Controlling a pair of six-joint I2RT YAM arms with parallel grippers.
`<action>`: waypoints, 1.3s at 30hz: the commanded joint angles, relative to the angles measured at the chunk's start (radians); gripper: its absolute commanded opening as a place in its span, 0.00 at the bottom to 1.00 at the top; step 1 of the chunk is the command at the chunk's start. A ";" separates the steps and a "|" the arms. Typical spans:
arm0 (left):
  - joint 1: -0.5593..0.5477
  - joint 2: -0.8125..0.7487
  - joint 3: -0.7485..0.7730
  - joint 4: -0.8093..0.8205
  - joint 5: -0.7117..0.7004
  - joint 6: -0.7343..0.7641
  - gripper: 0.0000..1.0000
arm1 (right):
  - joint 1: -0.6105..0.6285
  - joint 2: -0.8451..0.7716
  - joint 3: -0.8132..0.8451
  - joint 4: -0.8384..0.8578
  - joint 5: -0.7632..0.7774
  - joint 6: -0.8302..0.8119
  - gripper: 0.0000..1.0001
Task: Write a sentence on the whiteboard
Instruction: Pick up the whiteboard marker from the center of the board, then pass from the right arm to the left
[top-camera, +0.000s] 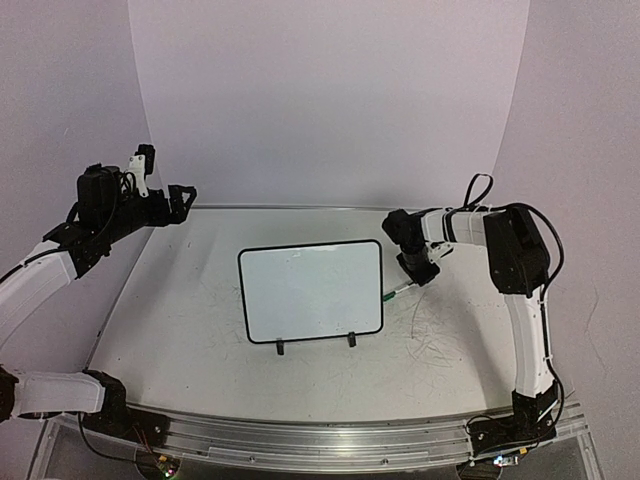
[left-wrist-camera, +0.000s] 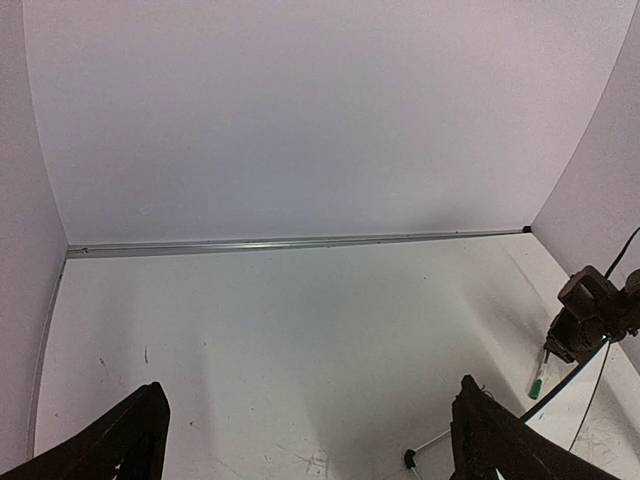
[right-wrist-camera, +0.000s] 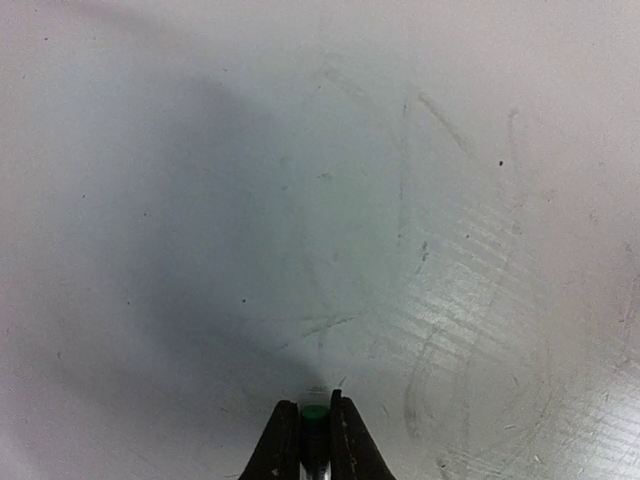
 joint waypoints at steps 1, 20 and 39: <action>0.004 -0.026 0.008 0.033 0.004 -0.008 0.99 | -0.037 -0.122 -0.062 0.016 0.031 0.040 0.04; -0.008 0.084 0.080 0.045 0.304 -0.141 0.98 | -0.047 -0.907 -0.730 0.866 -0.344 -1.050 0.00; -0.694 0.531 0.352 0.347 0.309 -0.419 0.83 | 0.262 -1.027 -0.749 1.242 -0.604 -0.912 0.00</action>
